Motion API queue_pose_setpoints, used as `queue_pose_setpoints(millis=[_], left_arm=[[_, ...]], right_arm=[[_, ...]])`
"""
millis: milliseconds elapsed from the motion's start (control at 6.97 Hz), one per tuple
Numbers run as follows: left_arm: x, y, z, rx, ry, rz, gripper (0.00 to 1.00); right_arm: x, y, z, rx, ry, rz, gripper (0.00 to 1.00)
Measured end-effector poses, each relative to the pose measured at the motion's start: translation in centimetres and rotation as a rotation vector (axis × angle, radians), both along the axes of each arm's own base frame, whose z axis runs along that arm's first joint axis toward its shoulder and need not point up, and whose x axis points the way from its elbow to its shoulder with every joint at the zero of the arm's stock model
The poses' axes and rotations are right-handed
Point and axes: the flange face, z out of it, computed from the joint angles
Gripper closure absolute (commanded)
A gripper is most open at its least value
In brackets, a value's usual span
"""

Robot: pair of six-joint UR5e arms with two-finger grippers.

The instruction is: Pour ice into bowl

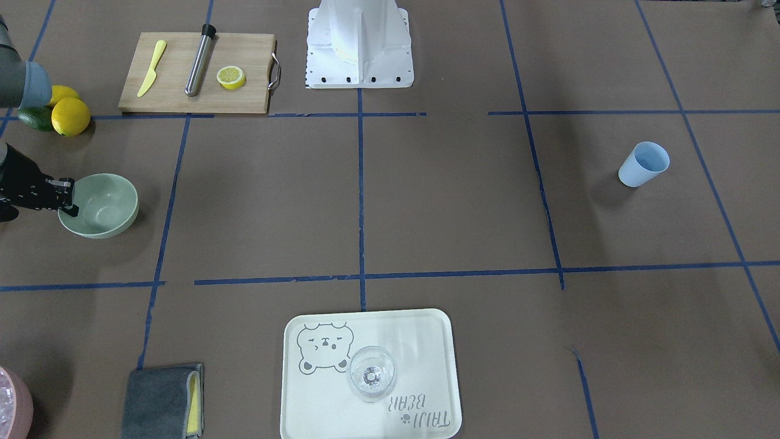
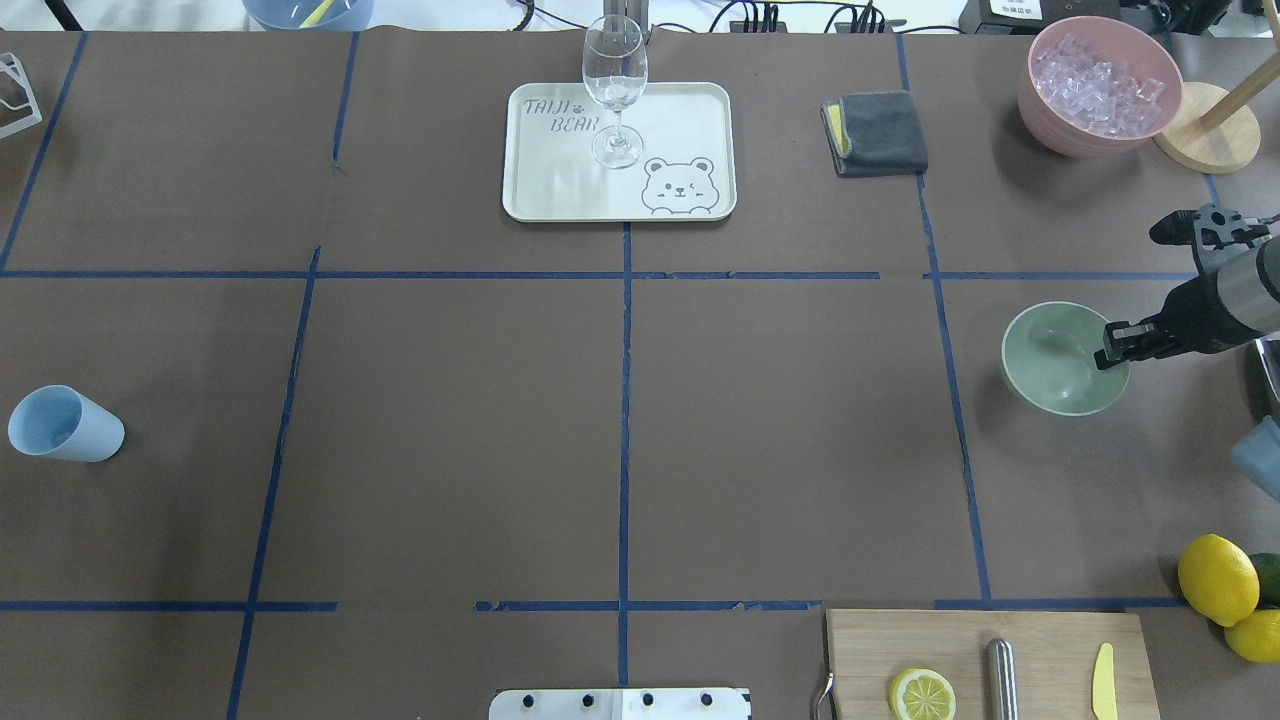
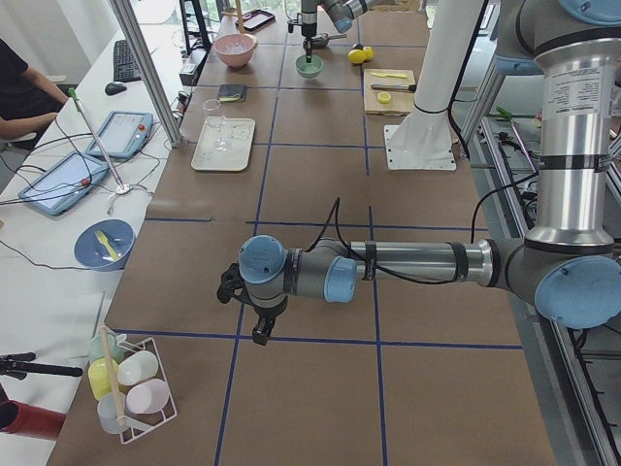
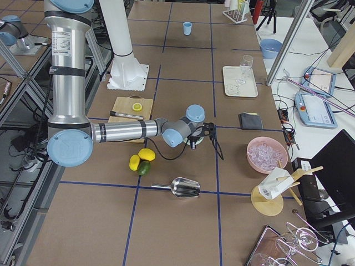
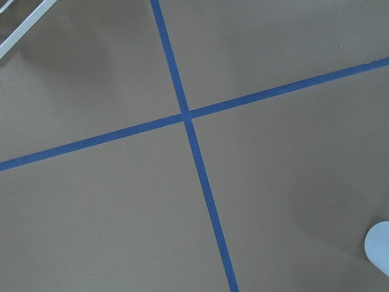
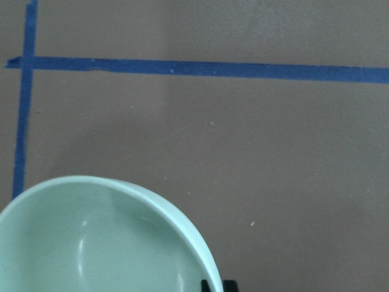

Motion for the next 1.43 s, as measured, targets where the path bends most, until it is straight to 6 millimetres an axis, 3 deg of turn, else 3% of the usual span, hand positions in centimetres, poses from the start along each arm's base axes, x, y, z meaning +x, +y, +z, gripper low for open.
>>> queue_pose_setpoints(millis=[143,287,574,1004,1148,1435], left_arm=[[0.0,0.0,-0.1,0.002,0.000,0.000,0.00],[0.0,0.0,-0.2,0.002,0.000,0.000,0.00],[0.1,0.1,-0.2,0.003,0.000,0.001,0.00],[0.1,0.2,-0.1,0.002,0.001,0.002,0.00],[0.1,0.2,-0.1,0.001,0.001,0.002,0.00],[0.1,0.2,-0.1,0.000,0.002,0.002,0.00]], right_arm=[[-0.9,-0.2,-3.0,-0.004,-0.034,0.024,1.00],[-3.5,-0.6,-6.9,-0.045,-0.080,0.061,1.00],[-13.1,0.3,-15.4,-0.128,-0.154,0.116,1.00],[-30.1,5.3,-32.0,-0.296,-0.132,0.274,1.00],[-34.0,7.1,-35.6,-0.304,-0.126,0.305,1.00],[-40.6,8.1,-40.1,-0.337,-0.116,0.350,1.00]])
